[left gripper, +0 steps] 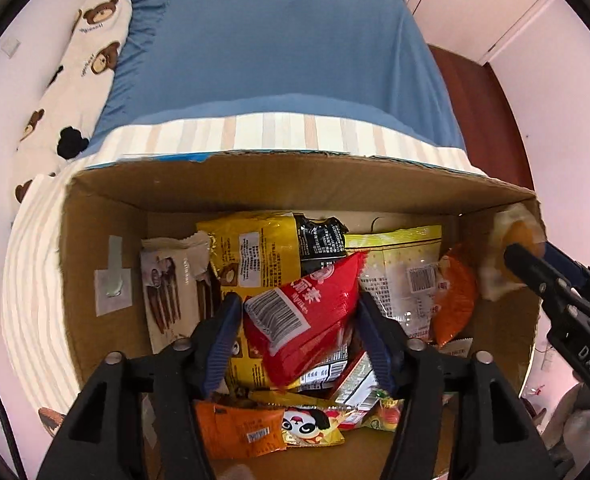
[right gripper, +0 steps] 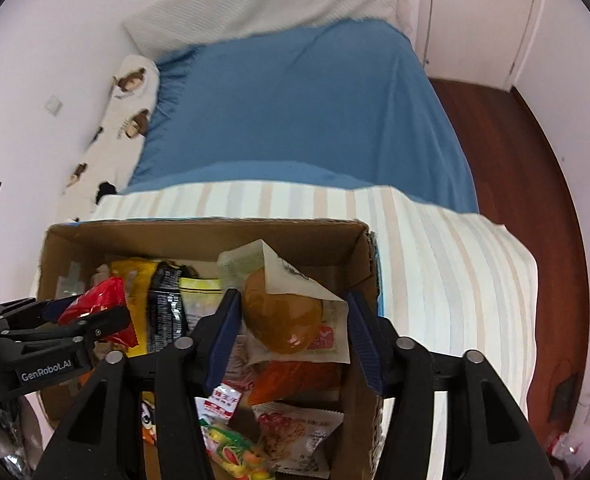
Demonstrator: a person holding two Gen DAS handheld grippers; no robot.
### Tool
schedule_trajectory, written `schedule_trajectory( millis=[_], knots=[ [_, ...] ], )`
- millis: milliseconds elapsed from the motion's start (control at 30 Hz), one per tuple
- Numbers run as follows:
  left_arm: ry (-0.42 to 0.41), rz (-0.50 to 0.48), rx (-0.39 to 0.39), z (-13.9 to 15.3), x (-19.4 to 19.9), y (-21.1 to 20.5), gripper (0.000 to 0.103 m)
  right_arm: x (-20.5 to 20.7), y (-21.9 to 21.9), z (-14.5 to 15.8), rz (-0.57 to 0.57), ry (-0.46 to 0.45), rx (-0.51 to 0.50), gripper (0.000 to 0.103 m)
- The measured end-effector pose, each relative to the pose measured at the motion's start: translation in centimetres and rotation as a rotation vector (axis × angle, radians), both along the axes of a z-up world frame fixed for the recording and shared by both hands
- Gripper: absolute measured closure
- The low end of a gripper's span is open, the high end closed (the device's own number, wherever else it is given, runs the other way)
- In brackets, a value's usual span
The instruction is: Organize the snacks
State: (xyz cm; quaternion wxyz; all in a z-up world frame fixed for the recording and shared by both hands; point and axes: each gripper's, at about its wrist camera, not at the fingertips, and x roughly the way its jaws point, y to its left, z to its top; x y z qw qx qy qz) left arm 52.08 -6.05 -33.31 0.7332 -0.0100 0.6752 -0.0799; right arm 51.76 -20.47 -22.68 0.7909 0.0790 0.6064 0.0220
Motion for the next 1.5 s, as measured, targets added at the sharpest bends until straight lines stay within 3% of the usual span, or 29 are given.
schedule_trajectory(
  millis=[33,100,200,367,400,433,967,1267,1500],
  knots=[
    [0.004,-0.001,0.007,-0.1,0.3,0.0,0.021,0.4,-0.1,-0.4,-0.002,0.019,0.0,0.024],
    [-0.011,-0.011,0.024,-0.1,0.7,-0.3,0.013,0.8,0.2,-0.8,-0.001,0.037,0.011,0.016],
    [-0.024,-0.01,0.039,0.1,0.9,-0.4,0.013,0.9,0.9,-1.0,0.017,0.045,-0.021,0.009],
    [-0.036,0.008,0.04,0.5,0.7,0.1,0.012,-0.5,1.7,-0.6,0.029,0.056,-0.072,0.005],
    [-0.033,0.01,0.034,0.5,0.6,0.2,0.003,-0.7,1.8,-0.5,0.029,0.053,-0.081,0.005],
    [-0.037,0.01,0.034,0.6,0.4,0.3,0.0,-1.0,1.8,-0.4,0.027,0.05,-0.089,0.003],
    [-0.139,0.031,0.049,4.4,-4.1,0.9,0.0,-5.1,1.9,1.7,-0.008,0.005,-0.096,0.002],
    [-0.288,0.054,0.073,9.3,-11.0,1.4,0.0,-11.2,2.6,7.2,0.004,-0.131,-0.097,0.001],
    [-0.339,0.084,0.034,12.4,-17.2,2.5,0.0,-16.9,3.3,11.2,0.01,-0.226,-0.085,0.001]
  ],
)
